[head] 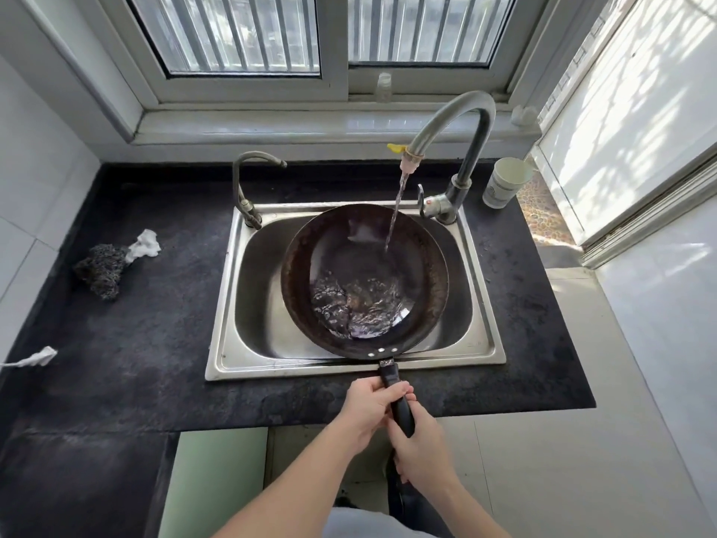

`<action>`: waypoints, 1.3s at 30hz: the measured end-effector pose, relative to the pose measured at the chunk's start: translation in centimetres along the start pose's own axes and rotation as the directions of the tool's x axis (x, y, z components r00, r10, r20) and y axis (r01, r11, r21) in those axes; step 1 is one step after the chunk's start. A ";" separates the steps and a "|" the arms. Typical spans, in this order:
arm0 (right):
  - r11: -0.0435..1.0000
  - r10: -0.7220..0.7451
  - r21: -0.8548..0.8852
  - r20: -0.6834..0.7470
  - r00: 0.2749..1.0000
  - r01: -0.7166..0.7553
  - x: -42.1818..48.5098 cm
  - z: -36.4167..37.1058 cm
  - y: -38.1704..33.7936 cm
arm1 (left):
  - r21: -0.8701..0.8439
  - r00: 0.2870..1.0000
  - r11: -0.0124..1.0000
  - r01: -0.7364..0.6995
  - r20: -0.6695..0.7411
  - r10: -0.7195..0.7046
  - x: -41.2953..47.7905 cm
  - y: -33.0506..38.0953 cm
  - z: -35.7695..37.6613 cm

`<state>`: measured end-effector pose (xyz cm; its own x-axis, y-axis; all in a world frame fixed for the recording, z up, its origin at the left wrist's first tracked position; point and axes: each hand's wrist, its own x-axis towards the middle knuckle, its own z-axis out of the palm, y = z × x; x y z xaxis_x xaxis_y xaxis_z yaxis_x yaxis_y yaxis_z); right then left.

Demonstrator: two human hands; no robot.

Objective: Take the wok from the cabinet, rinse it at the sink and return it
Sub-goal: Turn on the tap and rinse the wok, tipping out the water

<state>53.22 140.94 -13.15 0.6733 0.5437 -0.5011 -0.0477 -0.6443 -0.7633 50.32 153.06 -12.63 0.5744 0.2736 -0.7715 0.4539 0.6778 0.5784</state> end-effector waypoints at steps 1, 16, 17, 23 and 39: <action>0.999 -0.003 0.034 0.025 1.000 0.002 0.0 -0.2 -0.1 | 0.009 1.000 1.000 -0.009 -0.017 0.009 0.1 0.0 0.1; 0.995 0.016 0.101 0.065 0.998 -0.023 0.5 -1.2 -2.3 | -0.112 0.997 0.993 0.038 -0.056 -0.045 0.6 0.9 0.6; 0.997 0.018 0.073 0.042 0.999 -0.021 0.4 -0.8 -2.3 | -0.122 0.998 0.992 0.044 -0.033 -0.048 0.5 0.9 0.5; 1.000 0.001 0.005 0.005 1.000 -0.001 0.0 -0.6 -1.0 | -0.088 0.998 0.994 0.058 0.044 -0.054 0.1 0.3 0.0; 0.937 -0.010 0.342 0.205 0.979 -0.062 0.8 -2.4 -0.1 | 0.175 0.986 0.984 -0.031 -0.156 0.059 0.9 0.2 1.4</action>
<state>55.54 140.15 -12.54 0.5078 0.6492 -0.5662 -0.3391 -0.4535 -0.8242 51.90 152.45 -12.86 0.4868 0.4163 -0.7679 0.5478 0.5393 0.6396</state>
